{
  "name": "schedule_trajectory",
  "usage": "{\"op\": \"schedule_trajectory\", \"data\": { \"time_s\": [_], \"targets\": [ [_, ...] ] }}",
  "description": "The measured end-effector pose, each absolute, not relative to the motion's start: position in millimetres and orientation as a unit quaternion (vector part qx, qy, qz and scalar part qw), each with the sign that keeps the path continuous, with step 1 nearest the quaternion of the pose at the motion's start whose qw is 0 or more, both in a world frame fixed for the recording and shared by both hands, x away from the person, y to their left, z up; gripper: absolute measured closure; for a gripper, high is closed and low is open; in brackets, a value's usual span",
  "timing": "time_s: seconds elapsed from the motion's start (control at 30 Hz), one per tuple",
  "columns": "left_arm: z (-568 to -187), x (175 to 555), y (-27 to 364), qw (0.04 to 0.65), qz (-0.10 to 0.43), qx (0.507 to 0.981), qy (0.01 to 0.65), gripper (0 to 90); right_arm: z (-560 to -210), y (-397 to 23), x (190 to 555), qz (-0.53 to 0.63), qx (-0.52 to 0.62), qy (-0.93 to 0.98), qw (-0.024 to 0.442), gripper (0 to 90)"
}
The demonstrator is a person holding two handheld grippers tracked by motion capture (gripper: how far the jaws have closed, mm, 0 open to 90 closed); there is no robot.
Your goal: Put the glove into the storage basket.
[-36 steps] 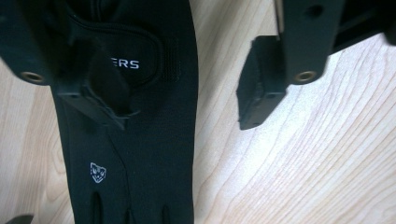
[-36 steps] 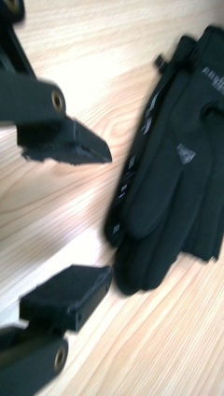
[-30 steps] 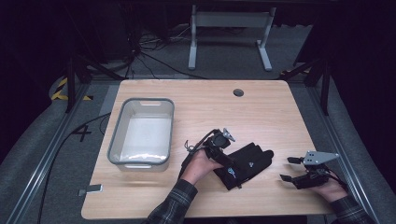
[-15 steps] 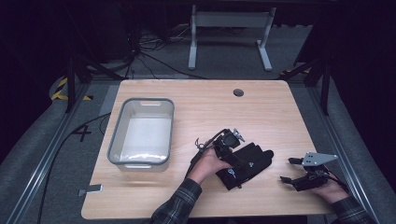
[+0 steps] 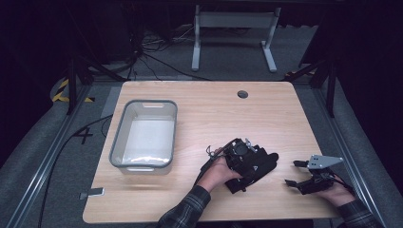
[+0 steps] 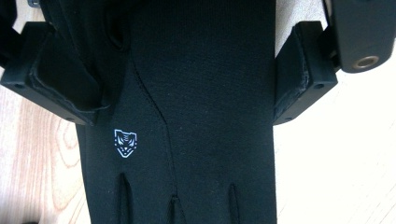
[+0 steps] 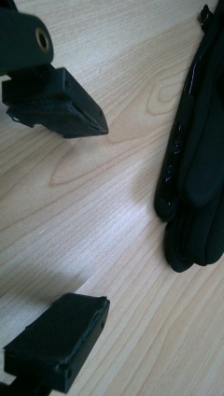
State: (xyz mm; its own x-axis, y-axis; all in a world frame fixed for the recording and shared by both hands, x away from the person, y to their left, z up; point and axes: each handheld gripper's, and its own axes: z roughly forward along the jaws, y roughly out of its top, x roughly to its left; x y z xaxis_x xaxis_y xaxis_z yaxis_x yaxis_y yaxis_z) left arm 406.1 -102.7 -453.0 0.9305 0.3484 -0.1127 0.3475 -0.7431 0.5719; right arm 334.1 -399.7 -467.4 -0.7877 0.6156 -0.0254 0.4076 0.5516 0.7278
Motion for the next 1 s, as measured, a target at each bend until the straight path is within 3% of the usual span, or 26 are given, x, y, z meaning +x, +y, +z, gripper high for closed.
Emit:
{"op": "schedule_trajectory", "data": {
  "time_s": [0.17, 0.47, 0.77, 0.87, 1.0],
  "targets": [
    [-453.5, 402.5, -103.1, 0.303, 0.013, 0.935, 0.184, 12.2, -467.4, -399.7, 334.1, 0.371, 0.294, 0.870, 0.140, 14.3],
    [-451.8, 399.9, -101.4, 0.308, 0.014, 0.935, 0.175, 24.7, -467.4, -399.6, 334.5, 0.371, 0.293, 0.870, 0.139, 14.0],
    [-448.2, 398.1, -100.5, 0.311, -0.011, 0.935, 0.169, 57.0, -467.4, -399.6, 334.5, 0.371, 0.293, 0.870, 0.140, 14.0],
    [-446.8, 398.7, -100.0, 0.311, -0.019, 0.935, 0.169, 64.1, -467.4, -399.5, 334.6, 0.371, 0.293, 0.870, 0.139, 13.9],
    [-445.5, 398.6, -99.5, 0.313, -0.023, 0.934, 0.170, 66.9, -467.4, -399.5, 334.8, 0.371, 0.293, 0.870, 0.139, 13.8]
  ]
}}
